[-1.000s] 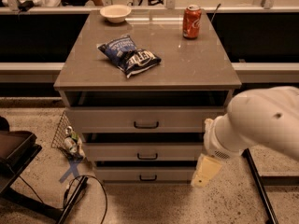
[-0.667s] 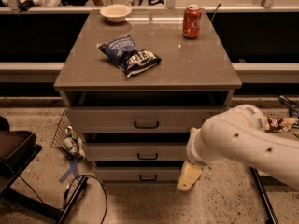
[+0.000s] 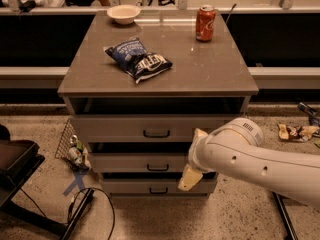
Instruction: Open bottom drawer
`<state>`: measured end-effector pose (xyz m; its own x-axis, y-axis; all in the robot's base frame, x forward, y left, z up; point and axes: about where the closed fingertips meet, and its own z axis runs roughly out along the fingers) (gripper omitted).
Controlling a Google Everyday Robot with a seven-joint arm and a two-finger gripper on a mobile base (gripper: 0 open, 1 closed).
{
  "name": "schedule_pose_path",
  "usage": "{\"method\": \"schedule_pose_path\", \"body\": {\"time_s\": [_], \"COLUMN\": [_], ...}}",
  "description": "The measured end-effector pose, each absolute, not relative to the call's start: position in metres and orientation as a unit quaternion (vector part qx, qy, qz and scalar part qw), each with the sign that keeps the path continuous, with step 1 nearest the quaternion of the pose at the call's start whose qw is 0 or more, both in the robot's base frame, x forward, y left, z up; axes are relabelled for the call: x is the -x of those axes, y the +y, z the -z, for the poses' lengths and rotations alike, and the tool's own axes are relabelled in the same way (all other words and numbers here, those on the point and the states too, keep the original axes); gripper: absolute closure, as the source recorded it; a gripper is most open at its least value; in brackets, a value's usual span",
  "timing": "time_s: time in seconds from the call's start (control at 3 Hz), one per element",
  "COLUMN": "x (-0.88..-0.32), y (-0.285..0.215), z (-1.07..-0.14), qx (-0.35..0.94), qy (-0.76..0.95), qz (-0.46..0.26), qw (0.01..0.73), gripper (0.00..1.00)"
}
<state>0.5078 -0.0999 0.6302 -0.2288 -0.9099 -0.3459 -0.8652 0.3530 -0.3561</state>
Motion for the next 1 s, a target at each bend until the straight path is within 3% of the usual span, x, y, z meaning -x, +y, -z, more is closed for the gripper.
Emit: {"method": "schedule_pose_path", "body": {"time_s": [0.67, 1.0], "x": [-0.499, -0.463], "y": [-0.082, -0.08], "z": [-0.611, -0.544], "qx": [0.582, 0.6], "qy": [0.775, 0.771], "qz": [0.051, 0.034], "qw": [0.24, 0.211], "gripper": [0.0, 0.0]}}
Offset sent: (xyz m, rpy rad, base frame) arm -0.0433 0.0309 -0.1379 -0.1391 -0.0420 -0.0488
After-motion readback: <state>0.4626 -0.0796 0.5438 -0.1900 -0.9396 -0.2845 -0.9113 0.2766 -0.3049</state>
